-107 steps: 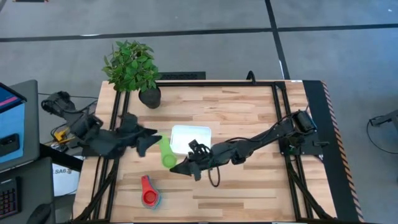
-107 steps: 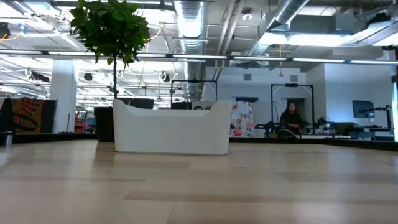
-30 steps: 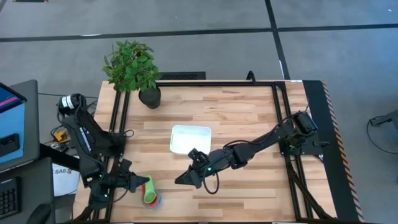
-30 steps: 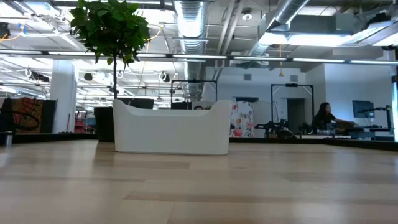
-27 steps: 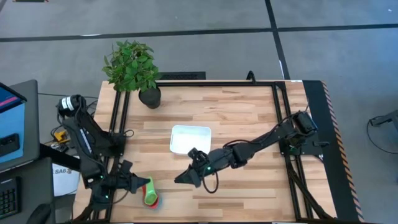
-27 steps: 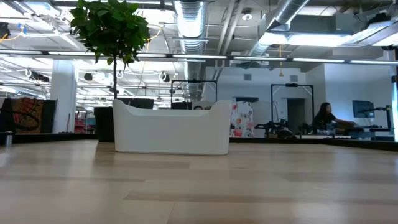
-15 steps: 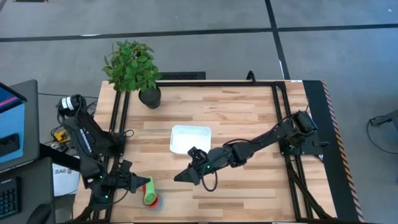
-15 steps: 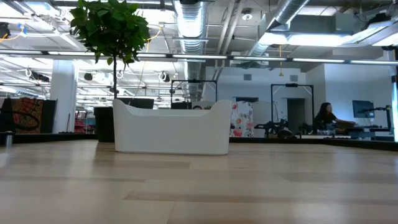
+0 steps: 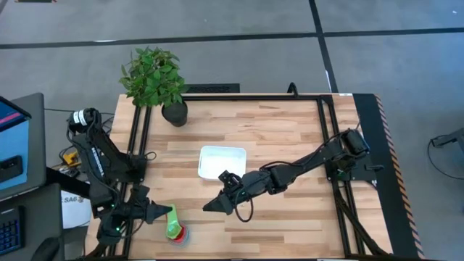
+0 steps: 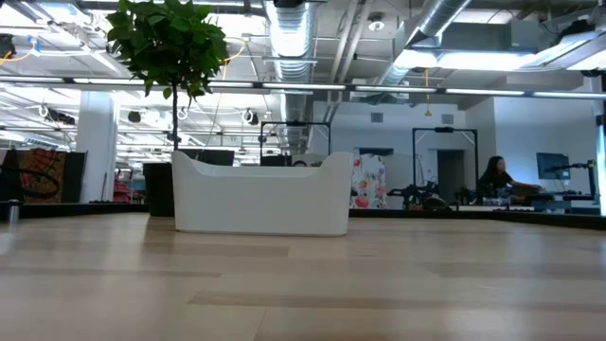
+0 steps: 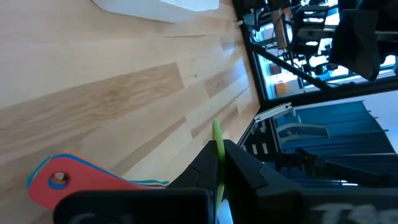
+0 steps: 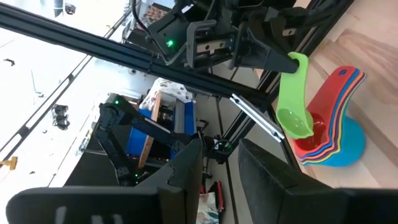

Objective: Nest measuring cups in basket
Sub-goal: Stack the green measuring cup into the red measuring cup

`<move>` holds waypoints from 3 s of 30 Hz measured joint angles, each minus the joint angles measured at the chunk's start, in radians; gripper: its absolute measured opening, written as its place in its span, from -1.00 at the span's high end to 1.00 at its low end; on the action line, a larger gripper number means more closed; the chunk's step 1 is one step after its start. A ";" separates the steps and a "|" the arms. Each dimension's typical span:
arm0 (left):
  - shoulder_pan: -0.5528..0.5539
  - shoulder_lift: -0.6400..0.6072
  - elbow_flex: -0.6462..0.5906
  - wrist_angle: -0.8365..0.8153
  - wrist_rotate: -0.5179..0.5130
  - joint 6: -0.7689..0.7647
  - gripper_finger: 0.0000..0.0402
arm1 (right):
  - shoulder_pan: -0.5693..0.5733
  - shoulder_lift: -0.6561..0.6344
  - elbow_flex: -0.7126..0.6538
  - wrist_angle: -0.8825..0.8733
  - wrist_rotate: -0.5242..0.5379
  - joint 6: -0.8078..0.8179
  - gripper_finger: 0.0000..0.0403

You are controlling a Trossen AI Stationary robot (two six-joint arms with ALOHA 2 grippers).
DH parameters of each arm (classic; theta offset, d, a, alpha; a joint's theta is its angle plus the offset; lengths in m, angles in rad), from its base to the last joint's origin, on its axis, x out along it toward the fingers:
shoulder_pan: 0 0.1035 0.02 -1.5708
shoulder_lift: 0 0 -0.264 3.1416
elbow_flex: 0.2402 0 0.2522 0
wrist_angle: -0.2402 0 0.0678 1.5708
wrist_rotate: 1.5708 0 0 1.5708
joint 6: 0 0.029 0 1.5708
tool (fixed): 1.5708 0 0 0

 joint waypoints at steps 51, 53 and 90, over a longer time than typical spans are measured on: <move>0.027 -0.127 0.002 -0.186 0.292 0.095 0.53 | -0.052 0.000 0.000 0.008 -0.001 0.040 0.33; 0.027 -0.141 0.002 -0.217 0.339 0.086 0.44 | -0.052 0.000 0.000 0.008 -0.001 0.036 0.32; 0.104 -0.275 0.015 -0.312 0.413 0.224 0.25 | -0.069 0.000 0.000 -0.009 -0.015 0.006 0.33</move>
